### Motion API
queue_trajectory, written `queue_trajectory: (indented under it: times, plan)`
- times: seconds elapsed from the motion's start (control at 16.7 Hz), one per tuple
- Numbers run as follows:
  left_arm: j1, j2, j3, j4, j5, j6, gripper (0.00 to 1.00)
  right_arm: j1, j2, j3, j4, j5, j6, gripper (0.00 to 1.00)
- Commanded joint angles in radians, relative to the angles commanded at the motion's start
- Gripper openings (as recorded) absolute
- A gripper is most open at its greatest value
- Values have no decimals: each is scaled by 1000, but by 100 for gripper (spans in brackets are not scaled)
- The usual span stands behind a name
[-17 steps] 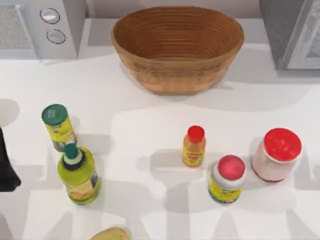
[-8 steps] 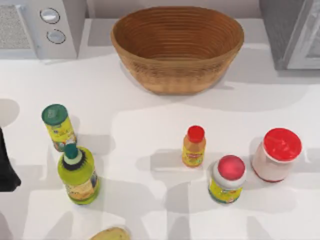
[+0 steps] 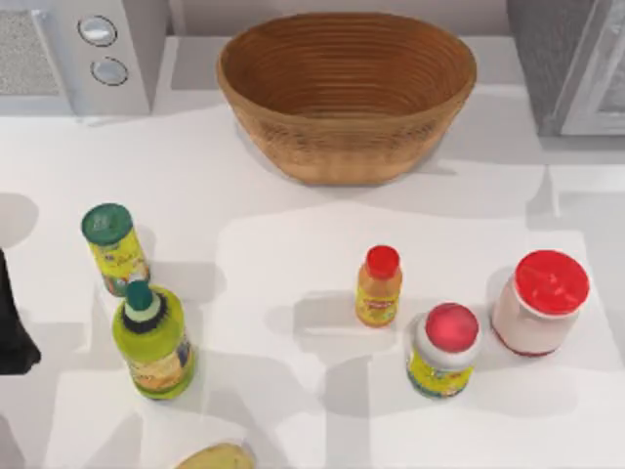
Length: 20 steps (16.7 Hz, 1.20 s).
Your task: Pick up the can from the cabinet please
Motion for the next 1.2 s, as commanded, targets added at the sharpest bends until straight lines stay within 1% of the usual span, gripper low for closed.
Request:
queue_trajectory:
  times: [0.3,0.54,0.72,1.08,1.2]
  plan:
    - [0,0,0,0,0,0,100,45,319,430,-100,47,4,100]
    - [0,0,0,0,0,0,100,69,495,672,-156,73,5,100]
    - [0,0,0,0,0,0,100,78,557,756,-175,82,4,100]
    - [0,0,0,0,0,0,100,75,561,763,-172,81,4,100]
    - [0,0,0,0,0,0,100,73,599,781,-141,81,3,100]
